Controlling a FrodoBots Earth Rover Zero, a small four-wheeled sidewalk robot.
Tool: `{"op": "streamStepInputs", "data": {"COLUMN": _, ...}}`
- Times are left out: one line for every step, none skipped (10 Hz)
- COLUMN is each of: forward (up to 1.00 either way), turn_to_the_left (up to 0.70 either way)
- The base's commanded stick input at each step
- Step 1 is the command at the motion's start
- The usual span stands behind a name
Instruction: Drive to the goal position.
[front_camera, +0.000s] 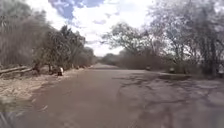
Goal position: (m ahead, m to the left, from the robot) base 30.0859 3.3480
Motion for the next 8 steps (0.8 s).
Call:
{"op": "streamStepInputs", "data": {"forward": 0.70, "turn_to_the_left": 0.00}}
{"op": "streamStepInputs", "data": {"forward": 0.70, "turn_to_the_left": 0.00}}
{"op": "streamStepInputs", "data": {"forward": 0.70, "turn_to_the_left": 0.00}}
{"op": "streamStepInputs", "data": {"forward": 0.70, "turn_to_the_left": 0.00}}
{"op": "streamStepInputs", "data": {"forward": 0.70, "turn_to_the_left": 0.00}}
{"op": "streamStepInputs", "data": {"forward": 0.70, "turn_to_the_left": 0.00}}
{"op": "streamStepInputs", "data": {"forward": 0.70, "turn_to_the_left": 0.00}}
{"op": "streamStepInputs", "data": {"forward": 0.70, "turn_to_the_left": 0.00}}
